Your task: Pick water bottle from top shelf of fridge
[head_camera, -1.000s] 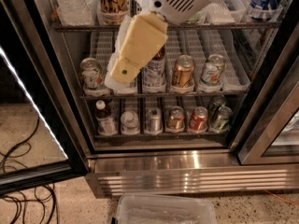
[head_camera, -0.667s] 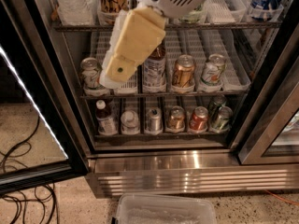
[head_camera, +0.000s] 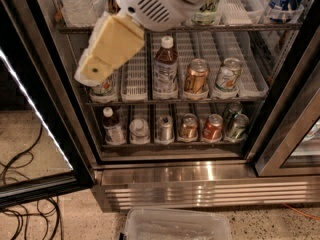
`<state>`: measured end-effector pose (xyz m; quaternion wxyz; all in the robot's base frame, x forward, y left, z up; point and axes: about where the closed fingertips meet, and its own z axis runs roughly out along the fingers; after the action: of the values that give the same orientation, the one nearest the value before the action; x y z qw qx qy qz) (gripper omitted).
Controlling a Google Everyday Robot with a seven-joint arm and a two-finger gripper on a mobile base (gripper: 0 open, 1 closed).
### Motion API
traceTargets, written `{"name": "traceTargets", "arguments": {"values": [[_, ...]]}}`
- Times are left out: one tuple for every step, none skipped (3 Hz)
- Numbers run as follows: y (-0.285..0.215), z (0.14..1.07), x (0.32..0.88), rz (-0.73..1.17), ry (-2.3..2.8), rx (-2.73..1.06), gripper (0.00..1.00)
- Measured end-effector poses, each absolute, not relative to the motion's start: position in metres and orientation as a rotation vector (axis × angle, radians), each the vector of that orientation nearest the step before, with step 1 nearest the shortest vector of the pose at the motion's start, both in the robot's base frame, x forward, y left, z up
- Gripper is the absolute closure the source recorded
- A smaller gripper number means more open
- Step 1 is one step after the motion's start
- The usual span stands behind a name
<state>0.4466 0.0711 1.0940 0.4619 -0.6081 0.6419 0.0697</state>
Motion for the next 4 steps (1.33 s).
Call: {"name": "traceTargets", "arguments": {"values": [[0.091, 1.099, 0.474, 0.142, 1.568, -1.35, 0.0], [0.092, 1.118, 0.479, 0.116, 1.537, -1.284, 0.0], [0.092, 1.118, 0.479, 0.116, 1.537, -1.284, 0.0], [0.092, 1.118, 0.479, 0.116, 1.537, -1.284, 0.0]]}}
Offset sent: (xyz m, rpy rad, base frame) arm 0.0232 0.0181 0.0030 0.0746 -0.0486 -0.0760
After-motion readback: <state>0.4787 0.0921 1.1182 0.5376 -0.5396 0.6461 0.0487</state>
